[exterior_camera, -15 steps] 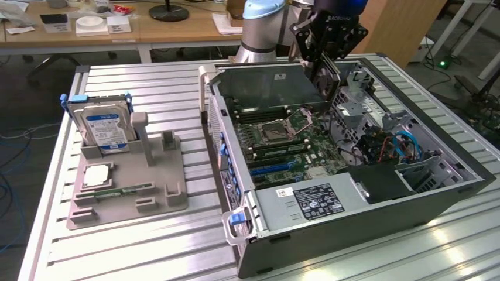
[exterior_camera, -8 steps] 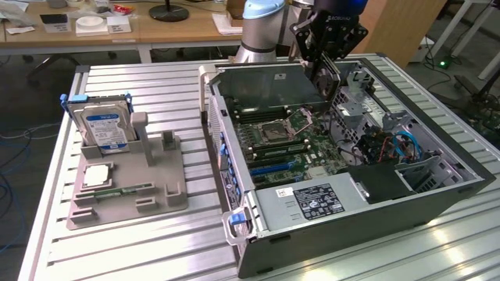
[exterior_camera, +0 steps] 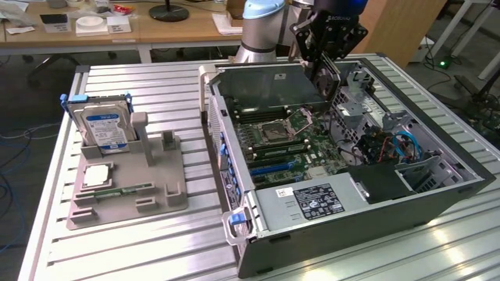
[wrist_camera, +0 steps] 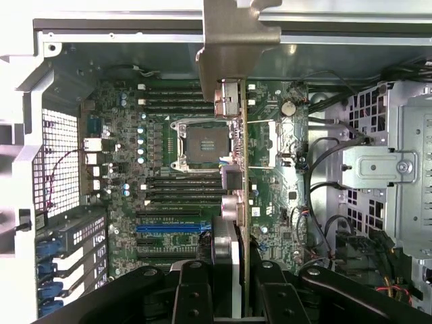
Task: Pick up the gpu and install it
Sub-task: 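Insert the gpu into the slot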
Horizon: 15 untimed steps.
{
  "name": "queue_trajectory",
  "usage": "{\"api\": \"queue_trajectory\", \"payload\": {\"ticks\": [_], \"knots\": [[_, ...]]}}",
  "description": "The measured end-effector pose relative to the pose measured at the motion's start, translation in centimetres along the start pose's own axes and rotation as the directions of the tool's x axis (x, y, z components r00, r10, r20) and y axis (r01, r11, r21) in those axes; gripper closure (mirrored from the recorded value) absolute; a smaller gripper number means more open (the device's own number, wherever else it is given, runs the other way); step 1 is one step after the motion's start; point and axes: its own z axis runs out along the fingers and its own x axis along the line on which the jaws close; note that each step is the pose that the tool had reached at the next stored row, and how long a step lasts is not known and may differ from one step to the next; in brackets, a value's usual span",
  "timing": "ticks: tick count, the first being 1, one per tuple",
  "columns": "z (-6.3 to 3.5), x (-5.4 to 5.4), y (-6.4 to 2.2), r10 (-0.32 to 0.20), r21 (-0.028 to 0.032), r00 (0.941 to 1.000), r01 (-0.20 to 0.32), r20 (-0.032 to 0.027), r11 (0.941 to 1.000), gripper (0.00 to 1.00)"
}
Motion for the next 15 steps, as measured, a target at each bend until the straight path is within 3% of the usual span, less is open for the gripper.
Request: {"api": "queue_trajectory", "payload": {"ticks": [15], "knots": [[0.00, 0.00, -0.02, -0.108, -0.0053, 0.9942, 0.108, -0.0041, 0.9942, 0.72]]}}
